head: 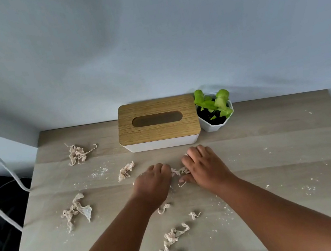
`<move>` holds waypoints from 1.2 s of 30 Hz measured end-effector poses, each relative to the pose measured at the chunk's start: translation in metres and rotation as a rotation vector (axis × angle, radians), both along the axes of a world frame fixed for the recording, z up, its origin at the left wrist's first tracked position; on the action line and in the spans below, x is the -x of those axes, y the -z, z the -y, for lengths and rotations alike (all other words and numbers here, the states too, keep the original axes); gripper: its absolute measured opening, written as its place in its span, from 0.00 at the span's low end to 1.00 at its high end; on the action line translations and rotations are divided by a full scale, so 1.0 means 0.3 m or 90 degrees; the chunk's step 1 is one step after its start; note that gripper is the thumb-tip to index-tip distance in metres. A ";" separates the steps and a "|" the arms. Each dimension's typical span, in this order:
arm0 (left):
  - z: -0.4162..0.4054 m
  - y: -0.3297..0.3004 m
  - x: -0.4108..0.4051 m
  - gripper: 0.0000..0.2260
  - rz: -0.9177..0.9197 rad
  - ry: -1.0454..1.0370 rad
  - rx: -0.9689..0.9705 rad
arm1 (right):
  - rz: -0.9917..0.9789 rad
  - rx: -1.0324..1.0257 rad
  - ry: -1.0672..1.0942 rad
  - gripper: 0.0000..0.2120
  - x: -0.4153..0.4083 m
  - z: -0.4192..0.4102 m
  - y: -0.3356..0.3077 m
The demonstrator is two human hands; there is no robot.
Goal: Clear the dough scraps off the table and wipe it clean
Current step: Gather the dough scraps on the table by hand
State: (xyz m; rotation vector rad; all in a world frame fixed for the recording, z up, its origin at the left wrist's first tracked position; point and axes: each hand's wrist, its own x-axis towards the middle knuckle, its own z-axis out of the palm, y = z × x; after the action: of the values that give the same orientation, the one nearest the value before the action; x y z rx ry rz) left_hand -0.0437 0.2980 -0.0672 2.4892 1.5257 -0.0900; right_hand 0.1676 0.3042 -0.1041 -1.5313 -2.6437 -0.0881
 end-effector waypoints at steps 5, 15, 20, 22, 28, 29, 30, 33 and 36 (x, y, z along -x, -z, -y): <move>0.000 -0.038 -0.005 0.10 0.056 -0.003 -0.068 | -0.017 -0.004 -0.011 0.18 0.012 0.024 0.010; 0.029 -0.032 0.022 0.11 0.068 -0.089 0.035 | -0.081 0.235 0.035 0.14 -0.014 0.058 -0.068; 0.060 -0.033 0.026 0.12 0.060 -0.105 0.075 | -0.079 0.276 0.091 0.13 -0.067 0.108 -0.104; 0.074 -0.039 0.032 0.12 0.045 -0.087 0.081 | -0.070 0.274 0.098 0.12 -0.087 0.131 -0.115; 0.134 -0.086 0.014 0.06 0.015 -0.065 0.059 | -0.150 0.291 0.211 0.09 -0.131 0.208 -0.175; 0.146 -0.094 0.007 0.05 0.014 -0.065 0.051 | -0.161 0.282 0.231 0.07 -0.138 0.224 -0.187; 0.159 -0.103 0.000 0.07 0.020 -0.066 0.042 | -0.176 0.267 0.246 0.08 -0.146 0.241 -0.203; 0.200 -0.130 -0.015 0.17 0.062 -0.065 0.011 | -0.179 0.226 0.271 0.18 -0.174 0.302 -0.241; 0.238 -0.161 -0.034 0.20 0.098 -0.052 -0.004 | -0.165 0.228 0.284 0.19 -0.203 0.360 -0.274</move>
State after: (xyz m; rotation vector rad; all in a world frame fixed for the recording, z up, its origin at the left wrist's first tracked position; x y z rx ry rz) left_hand -0.0333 0.2265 -0.0188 2.3733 1.5633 0.1170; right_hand 0.2285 0.1964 -0.0219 -2.0525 -2.1592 0.5434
